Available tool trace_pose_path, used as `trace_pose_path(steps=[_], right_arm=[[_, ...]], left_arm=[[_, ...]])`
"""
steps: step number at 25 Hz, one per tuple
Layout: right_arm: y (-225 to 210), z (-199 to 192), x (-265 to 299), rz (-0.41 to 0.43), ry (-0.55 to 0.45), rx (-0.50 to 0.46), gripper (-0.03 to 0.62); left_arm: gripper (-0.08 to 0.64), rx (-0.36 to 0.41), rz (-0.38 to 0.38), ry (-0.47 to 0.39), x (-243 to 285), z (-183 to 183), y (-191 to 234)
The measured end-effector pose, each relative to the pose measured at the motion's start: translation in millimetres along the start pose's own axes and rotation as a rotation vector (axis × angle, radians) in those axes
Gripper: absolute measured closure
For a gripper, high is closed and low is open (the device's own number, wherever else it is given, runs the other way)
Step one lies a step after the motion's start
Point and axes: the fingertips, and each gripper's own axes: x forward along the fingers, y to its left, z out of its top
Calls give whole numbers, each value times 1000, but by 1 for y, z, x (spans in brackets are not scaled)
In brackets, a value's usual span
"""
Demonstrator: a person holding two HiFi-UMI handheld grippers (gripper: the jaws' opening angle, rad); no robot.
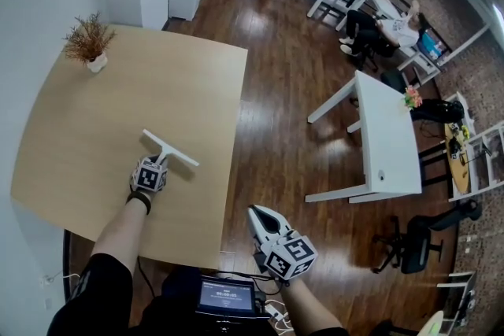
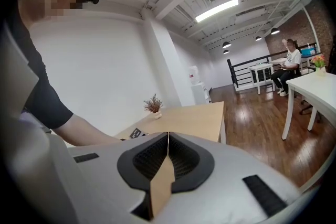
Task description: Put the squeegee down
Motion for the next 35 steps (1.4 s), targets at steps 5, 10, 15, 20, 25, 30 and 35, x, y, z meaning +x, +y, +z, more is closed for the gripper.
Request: trace_pose_path(steps=[5,10,15,20,25,30,35], right_arm=[[3,-1,-6,-11,-1,9,566],[3,-4,-11,-25,-1,25,566],[2,-5,-13,-29,-1,36,566],[3,1,-11,-22,-11,33,566],[-4,4,-7,-16,-19,31,566],[-10,11,10,10,-47,19,566],[-20,15,31,39,-68,4,566]], left_arm=[[486,5,43,28,-1,-8,5],[486,11,38,28,-4,-8,4],[482,-4,14,27,-3,-7,4],[392,-1,28,25,0,-6,14],[328,10,-7,-34,-6,20,3],[253,30,-46,-97,-1,37,9],[233,35,-78,-170,-12,62,11]])
